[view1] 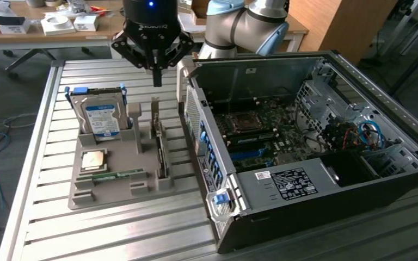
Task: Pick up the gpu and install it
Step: 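Reach for the gpu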
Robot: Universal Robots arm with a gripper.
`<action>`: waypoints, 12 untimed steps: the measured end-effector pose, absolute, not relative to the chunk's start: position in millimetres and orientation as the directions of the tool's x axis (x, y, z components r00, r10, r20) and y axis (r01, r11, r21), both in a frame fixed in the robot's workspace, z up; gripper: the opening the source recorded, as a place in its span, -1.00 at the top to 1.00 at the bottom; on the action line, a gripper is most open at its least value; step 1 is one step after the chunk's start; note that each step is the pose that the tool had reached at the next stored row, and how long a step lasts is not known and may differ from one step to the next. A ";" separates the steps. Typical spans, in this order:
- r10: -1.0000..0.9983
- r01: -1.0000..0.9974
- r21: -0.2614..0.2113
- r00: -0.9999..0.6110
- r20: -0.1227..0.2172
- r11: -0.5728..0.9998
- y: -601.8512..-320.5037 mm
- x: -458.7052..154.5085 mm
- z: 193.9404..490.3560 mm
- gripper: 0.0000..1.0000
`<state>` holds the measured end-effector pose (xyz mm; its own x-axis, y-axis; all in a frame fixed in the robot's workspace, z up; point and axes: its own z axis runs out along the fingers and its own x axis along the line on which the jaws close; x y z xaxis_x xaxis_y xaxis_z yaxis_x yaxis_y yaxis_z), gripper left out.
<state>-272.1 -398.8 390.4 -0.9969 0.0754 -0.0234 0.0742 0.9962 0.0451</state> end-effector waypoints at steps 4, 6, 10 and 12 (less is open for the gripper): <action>0.075 0.074 0.045 -0.997 -0.023 0.996 -398.9 -272.1 390.4 0.79; 0.075 0.074 0.045 -0.997 -0.023 0.996 -398.9 -272.2 390.4 0.79; 0.075 0.074 0.045 -0.997 -0.023 0.996 -398.9 -272.2 390.4 0.79; 0.075 0.074 0.045 -0.997 -0.023 0.996 -399.1 -272.3 390.4 0.79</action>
<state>-272.3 -399.1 390.4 -0.9969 0.0753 -0.0233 0.0742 0.9962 0.0451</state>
